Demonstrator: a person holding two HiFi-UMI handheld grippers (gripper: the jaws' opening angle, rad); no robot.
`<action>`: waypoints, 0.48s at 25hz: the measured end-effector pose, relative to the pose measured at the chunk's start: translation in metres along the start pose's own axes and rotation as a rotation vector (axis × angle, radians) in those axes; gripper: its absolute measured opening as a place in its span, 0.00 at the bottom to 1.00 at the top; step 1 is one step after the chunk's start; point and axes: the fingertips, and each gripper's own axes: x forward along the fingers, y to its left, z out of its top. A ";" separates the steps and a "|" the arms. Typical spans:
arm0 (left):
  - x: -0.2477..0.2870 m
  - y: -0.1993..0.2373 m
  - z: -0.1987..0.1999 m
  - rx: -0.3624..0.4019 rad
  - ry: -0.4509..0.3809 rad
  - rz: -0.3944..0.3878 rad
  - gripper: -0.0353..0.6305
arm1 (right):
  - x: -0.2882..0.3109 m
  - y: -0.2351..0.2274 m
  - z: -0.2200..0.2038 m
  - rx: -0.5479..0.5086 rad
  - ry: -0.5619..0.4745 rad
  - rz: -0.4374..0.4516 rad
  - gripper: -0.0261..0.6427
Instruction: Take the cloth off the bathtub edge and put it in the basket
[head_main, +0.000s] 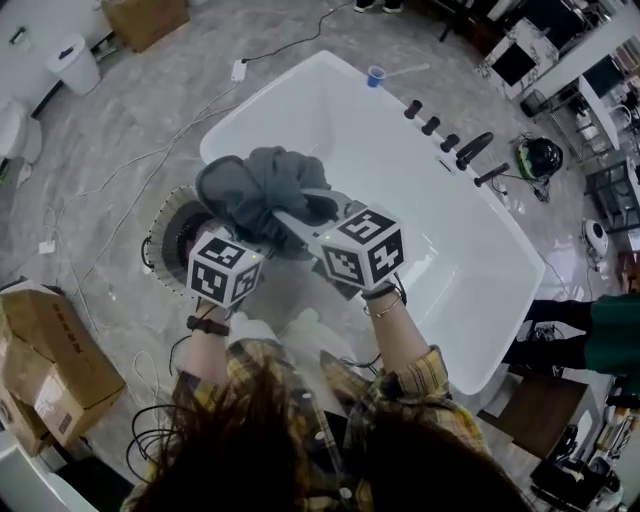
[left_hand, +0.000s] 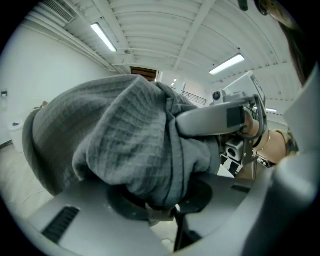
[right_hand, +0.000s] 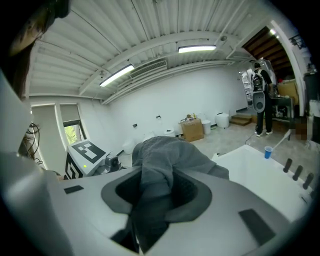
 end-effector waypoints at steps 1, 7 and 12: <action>-0.009 0.007 0.001 -0.006 -0.008 0.018 0.22 | 0.007 0.007 0.005 -0.011 0.002 0.019 0.25; -0.065 0.050 -0.002 -0.039 -0.043 0.108 0.22 | 0.054 0.055 0.030 -0.067 0.016 0.111 0.25; -0.117 0.094 -0.014 -0.068 -0.056 0.160 0.22 | 0.105 0.100 0.046 -0.093 0.026 0.169 0.25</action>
